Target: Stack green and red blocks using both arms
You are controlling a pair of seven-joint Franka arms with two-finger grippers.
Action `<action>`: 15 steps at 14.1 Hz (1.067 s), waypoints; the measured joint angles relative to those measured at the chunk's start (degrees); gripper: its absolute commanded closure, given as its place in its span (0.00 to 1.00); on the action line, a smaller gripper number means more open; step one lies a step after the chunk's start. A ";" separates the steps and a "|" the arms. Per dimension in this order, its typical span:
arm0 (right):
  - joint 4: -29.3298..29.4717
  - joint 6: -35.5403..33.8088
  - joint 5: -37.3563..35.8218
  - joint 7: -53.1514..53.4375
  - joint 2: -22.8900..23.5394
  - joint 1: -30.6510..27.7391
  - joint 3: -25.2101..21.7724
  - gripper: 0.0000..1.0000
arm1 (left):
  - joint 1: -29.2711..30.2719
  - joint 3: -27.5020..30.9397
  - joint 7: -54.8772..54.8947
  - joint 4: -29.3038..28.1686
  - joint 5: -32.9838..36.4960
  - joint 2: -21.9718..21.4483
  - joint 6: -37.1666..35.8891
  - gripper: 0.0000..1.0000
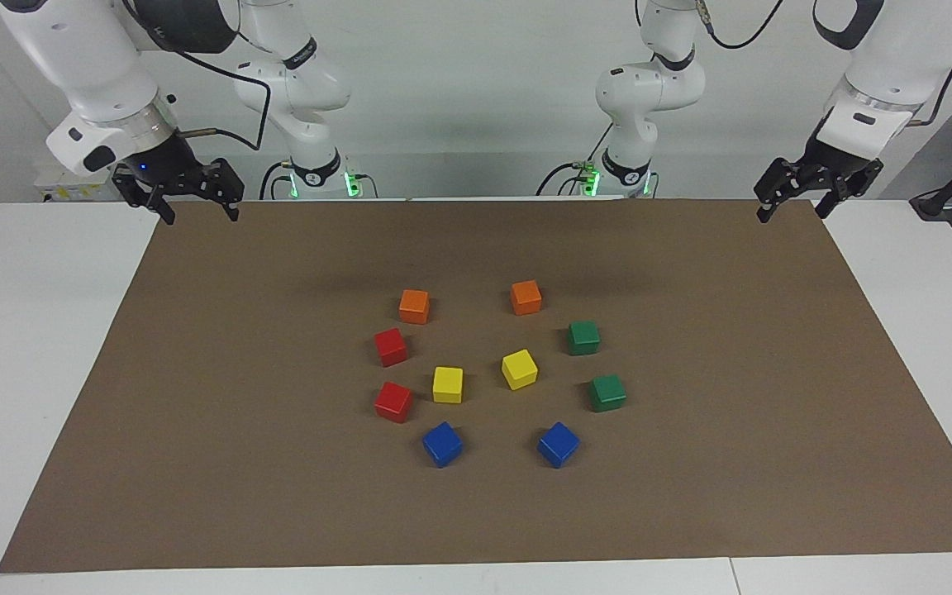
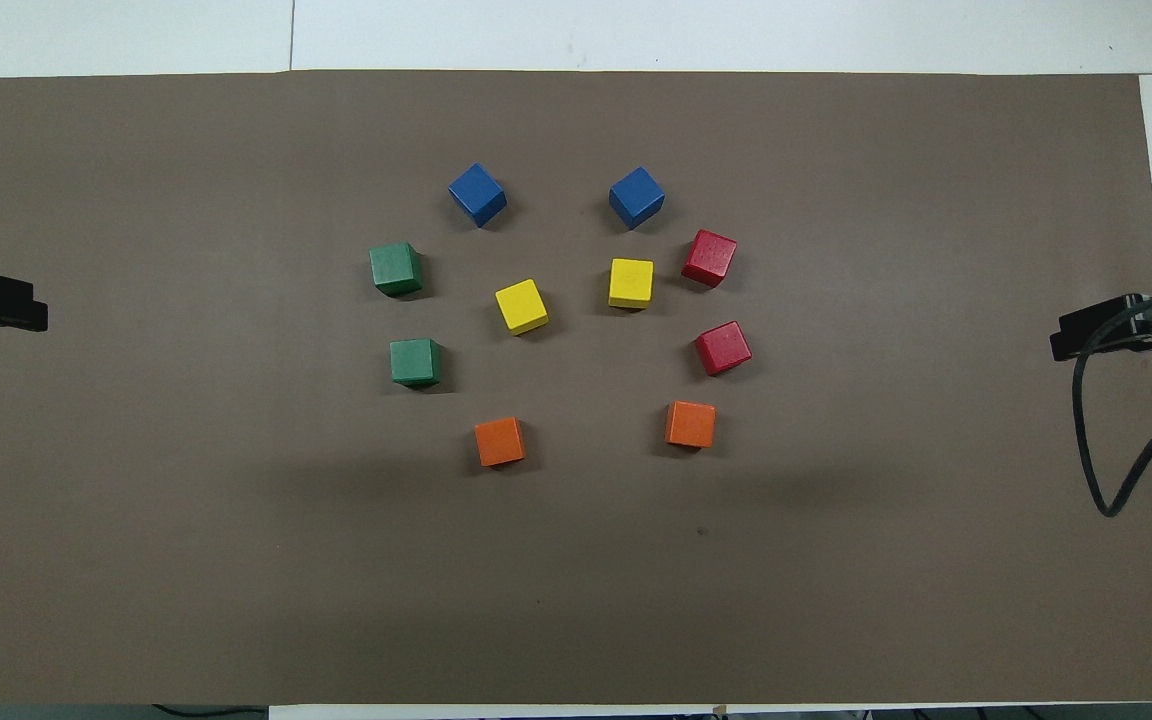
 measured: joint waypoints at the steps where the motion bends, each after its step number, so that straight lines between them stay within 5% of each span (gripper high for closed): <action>1: 0.00 -0.01 0.00 0.00 0.00 0.11 0.03 0.00 | 0.00 0.00 0.00 0.00 0.00 0.00 0.01 0.00; 15: -0.24 -1.13 -0.07 0.99 -0.01 0.02 0.06 0.00 | -1.60 -1.15 0.19 -3.21 -0.66 -0.62 2.96 0.00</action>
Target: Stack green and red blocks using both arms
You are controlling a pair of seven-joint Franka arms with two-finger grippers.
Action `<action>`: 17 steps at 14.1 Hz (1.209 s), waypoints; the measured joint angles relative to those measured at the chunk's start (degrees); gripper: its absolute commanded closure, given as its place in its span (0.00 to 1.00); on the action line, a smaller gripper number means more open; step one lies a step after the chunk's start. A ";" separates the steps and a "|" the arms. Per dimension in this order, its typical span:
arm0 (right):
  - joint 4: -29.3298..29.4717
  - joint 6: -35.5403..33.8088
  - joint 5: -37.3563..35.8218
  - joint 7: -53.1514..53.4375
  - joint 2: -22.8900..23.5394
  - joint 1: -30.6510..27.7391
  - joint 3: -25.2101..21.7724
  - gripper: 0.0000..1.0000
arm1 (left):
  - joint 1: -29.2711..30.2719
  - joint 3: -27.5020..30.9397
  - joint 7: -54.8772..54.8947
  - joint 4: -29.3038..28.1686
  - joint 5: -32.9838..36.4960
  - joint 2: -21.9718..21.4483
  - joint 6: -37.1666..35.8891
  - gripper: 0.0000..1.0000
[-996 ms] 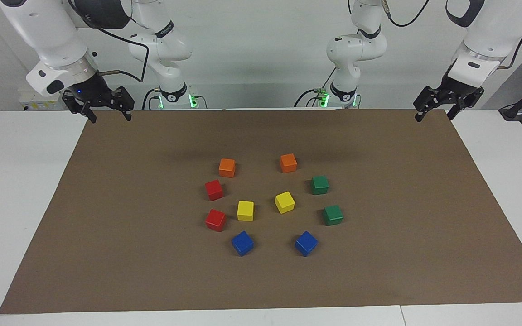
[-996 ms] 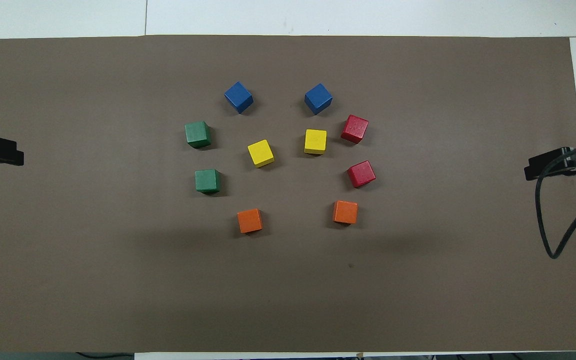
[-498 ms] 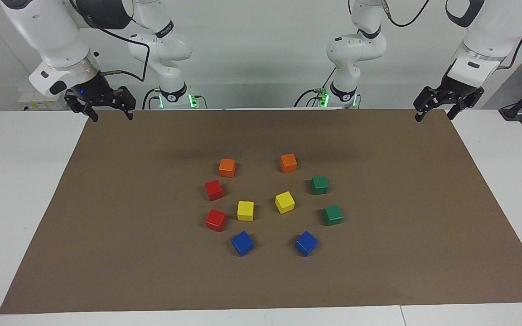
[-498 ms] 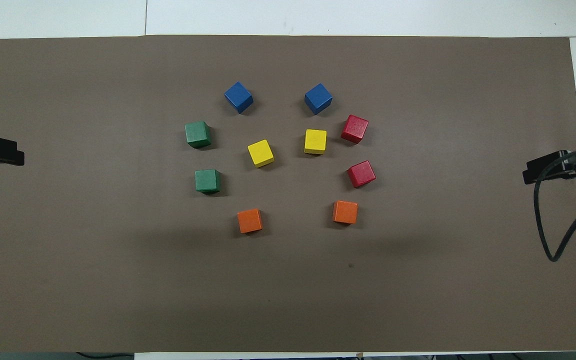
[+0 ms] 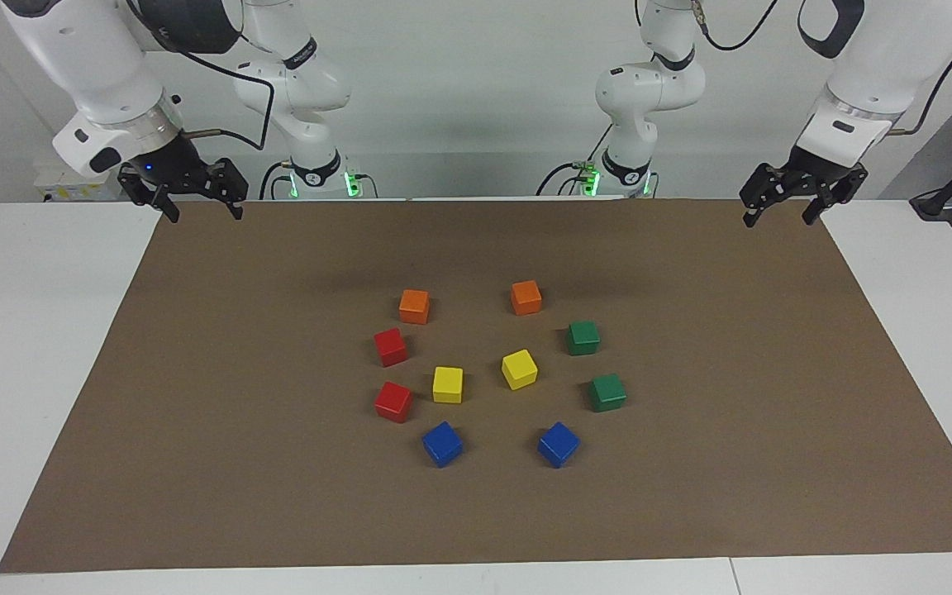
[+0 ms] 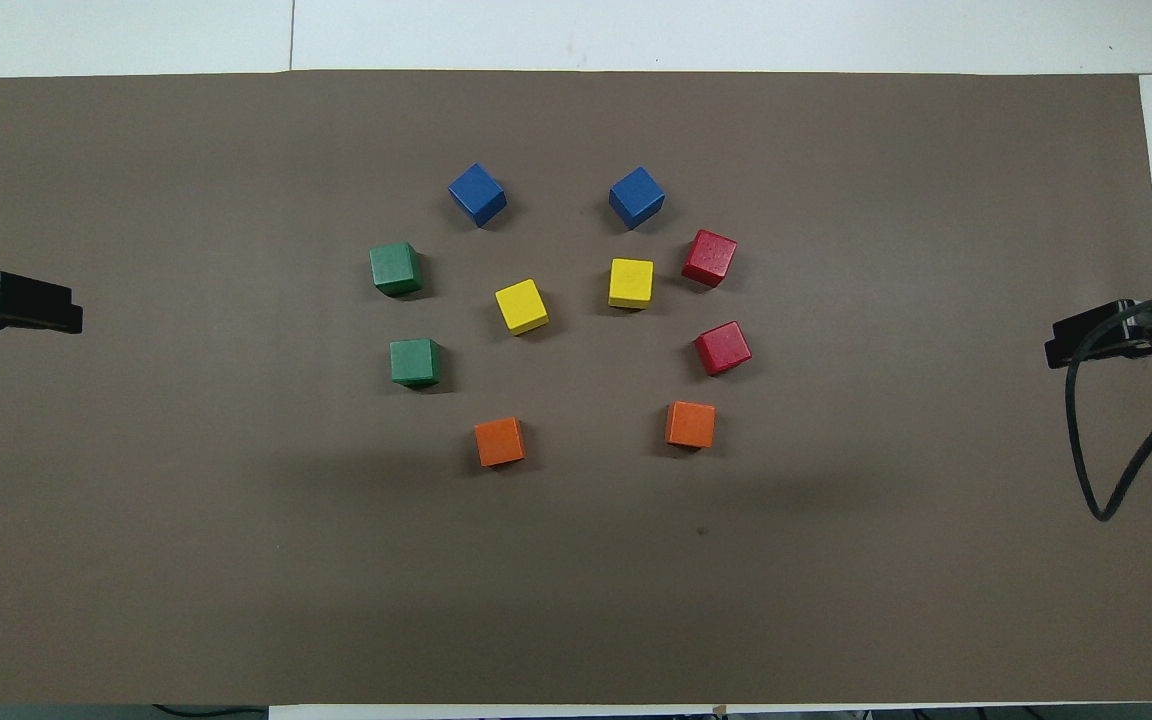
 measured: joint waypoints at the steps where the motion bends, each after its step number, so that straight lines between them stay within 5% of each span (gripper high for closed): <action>1: -0.09 0.02 0.00 0.00 0.00 -0.05 -0.01 0.00 | -0.86 -0.10 -0.32 -1.31 -1.09 -0.24 1.54 0.00; 7: -3.36 11.66 0.23 10.81 0.40 9.32 0.42 0.00 | -10.53 -0.38 -5.86 -12.55 -3.10 1.74 16.85 0.00; 12: -10.93 27.60 0.20 16.68 7.01 19.84 0.71 0.00 | -16.67 -0.38 -6.58 -16.53 -3.12 10.08 28.23 0.00; 14: -17.29 37.71 0.19 18.83 8.85 20.99 0.71 0.00 | -18.17 -0.36 -7.53 -17.96 -3.12 13.12 32.89 0.00; 17: -19.60 41.55 0.20 19.08 10.55 21.22 0.70 0.00 | -18.84 -0.34 -7.79 -18.34 -3.12 16.15 34.89 0.00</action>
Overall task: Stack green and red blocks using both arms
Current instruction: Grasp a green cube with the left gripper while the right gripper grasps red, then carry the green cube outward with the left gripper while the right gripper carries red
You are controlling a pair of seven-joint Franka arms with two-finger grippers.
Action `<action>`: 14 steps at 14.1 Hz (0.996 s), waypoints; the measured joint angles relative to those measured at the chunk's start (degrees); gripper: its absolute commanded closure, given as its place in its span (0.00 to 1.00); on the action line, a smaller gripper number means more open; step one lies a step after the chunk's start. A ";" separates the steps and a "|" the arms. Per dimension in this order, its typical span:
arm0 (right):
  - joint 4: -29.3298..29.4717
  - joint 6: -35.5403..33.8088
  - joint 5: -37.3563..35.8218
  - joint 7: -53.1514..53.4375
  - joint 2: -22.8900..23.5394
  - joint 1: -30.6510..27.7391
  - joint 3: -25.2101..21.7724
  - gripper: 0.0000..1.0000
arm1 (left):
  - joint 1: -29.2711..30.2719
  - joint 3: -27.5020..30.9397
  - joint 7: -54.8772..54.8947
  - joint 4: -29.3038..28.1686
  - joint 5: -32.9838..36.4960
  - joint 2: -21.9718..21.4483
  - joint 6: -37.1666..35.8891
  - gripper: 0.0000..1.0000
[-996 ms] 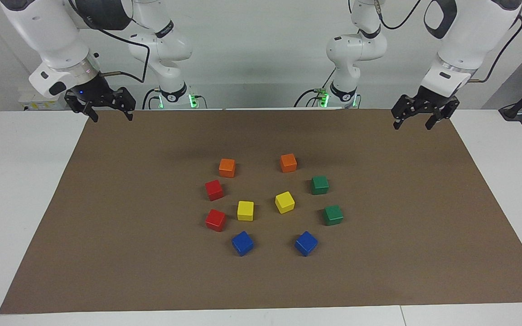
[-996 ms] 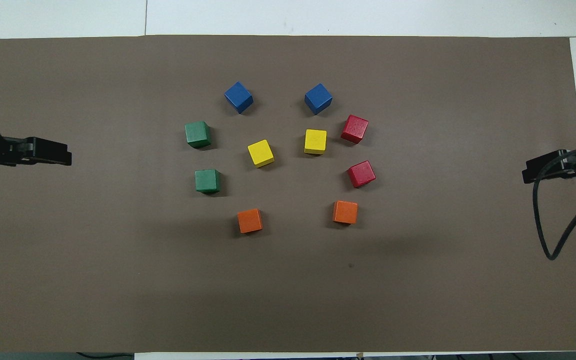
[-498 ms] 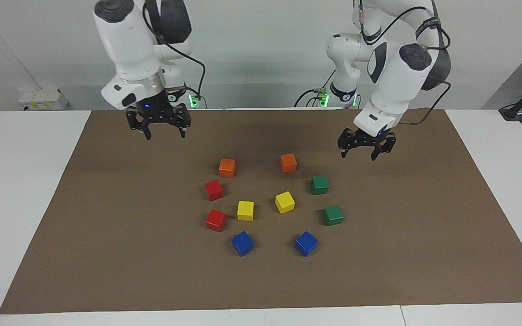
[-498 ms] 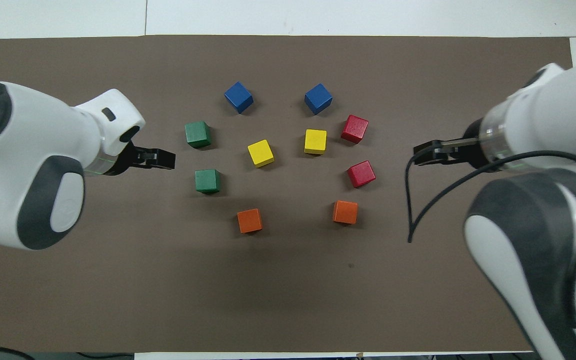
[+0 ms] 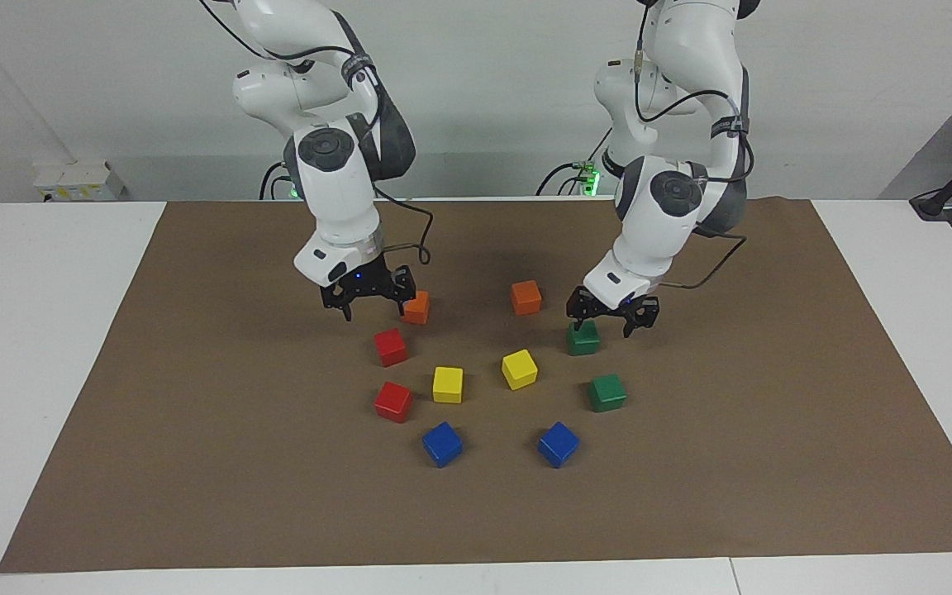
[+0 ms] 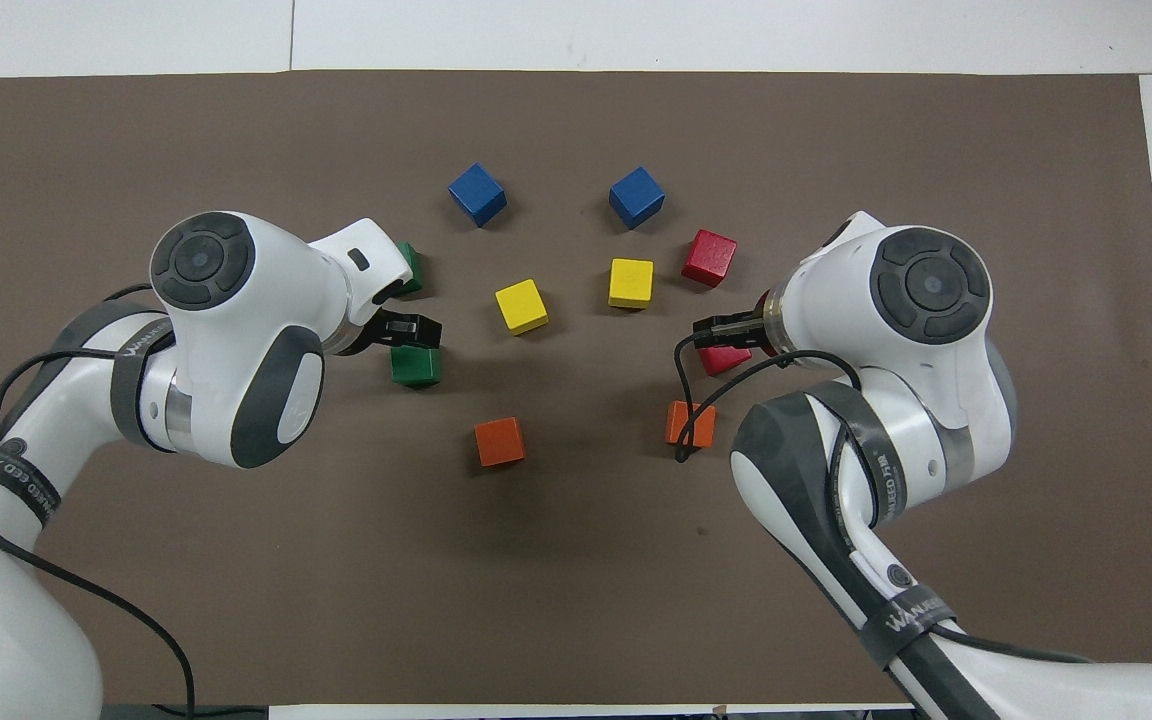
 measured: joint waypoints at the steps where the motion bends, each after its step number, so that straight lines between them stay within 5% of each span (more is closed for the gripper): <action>1: -0.05 0.09 0.00 0.00 0.34 -0.02 -0.05 0.00 | -0.02 0.01 -0.01 -0.03 0.00 0.70 0.06 0.00; 14: -4.93 9.29 0.00 -2.30 2.87 0.61 -0.08 0.00 | -1.66 -0.01 -10.45 -1.87 0.00 4.39 3.82 0.01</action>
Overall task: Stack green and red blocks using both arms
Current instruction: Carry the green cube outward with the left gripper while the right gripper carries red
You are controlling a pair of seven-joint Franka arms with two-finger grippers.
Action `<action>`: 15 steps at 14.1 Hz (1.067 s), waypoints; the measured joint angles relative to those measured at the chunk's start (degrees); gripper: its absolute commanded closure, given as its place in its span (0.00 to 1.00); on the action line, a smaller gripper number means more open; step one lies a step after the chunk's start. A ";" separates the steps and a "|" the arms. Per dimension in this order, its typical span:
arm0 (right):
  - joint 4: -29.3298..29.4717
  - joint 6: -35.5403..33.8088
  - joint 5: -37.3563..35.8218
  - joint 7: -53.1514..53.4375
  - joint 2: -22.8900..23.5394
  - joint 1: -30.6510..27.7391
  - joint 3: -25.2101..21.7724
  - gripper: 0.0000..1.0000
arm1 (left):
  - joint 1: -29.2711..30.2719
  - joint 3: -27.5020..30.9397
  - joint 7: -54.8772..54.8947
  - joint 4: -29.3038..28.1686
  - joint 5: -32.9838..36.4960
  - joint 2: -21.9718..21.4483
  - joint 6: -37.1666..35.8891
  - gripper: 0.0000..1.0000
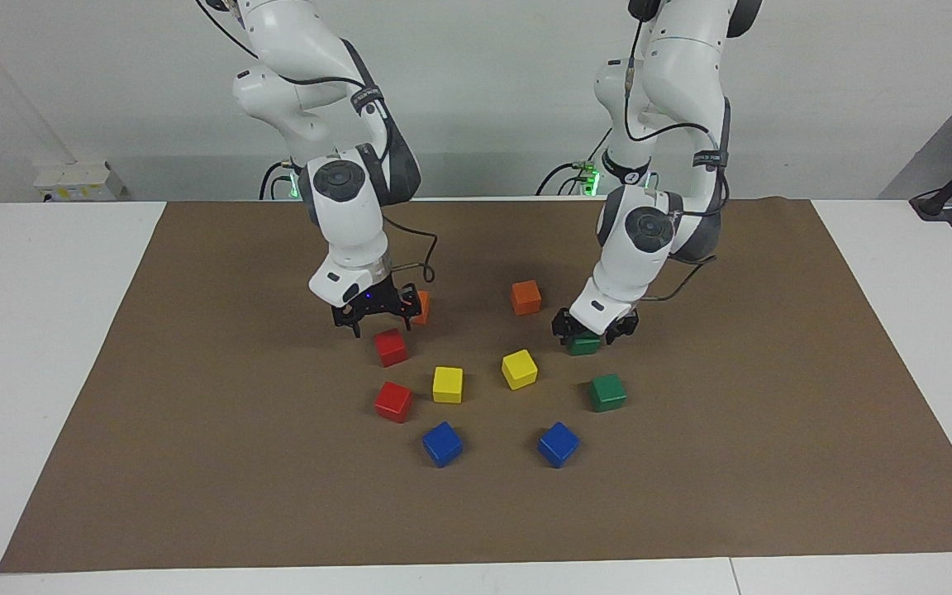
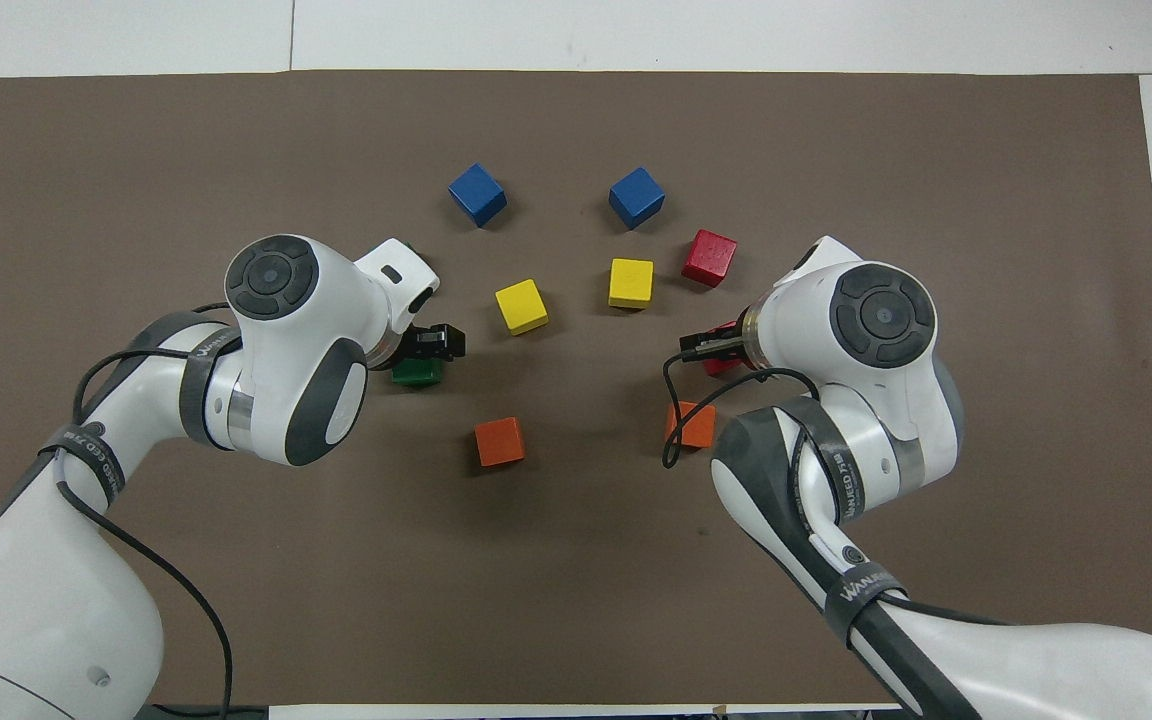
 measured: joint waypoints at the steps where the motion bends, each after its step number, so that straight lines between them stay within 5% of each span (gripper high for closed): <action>1: -0.74 1.39 0.00 -0.02 0.11 0.00 0.00 0.00 | -0.01 0.00 -0.03 -0.35 0.00 0.02 0.37 0.01; 4: -2.28 3.72 0.00 -0.25 1.14 0.22 0.01 0.00 | -0.06 0.00 -0.06 -0.99 0.00 0.05 1.18 0.18; 5: -2.40 4.30 0.00 -0.26 1.72 0.36 0.01 0.00 | -0.19 0.00 -0.08 -1.08 0.00 0.07 1.21 0.37; 7: -2.42 4.58 0.00 -0.26 2.94 0.52 0.01 0.08 | -0.62 0.03 -0.30 -1.22 0.00 0.10 1.22 1.00; 8: -2.42 4.63 0.00 -0.27 3.42 0.52 0.01 0.24 | -0.68 0.02 -0.39 -1.28 0.01 0.08 1.23 1.00; 10: -2.42 4.69 0.00 -0.28 4.03 0.52 0.01 1.00 | -0.68 0.02 -0.45 -1.28 0.01 0.08 1.23 1.00; 15: 2.08 -1.35 -0.23 -2.97 3.30 -1.15 -0.60 1.00 | -0.43 0.93 -0.53 -1.07 0.01 -0.14 0.70 1.00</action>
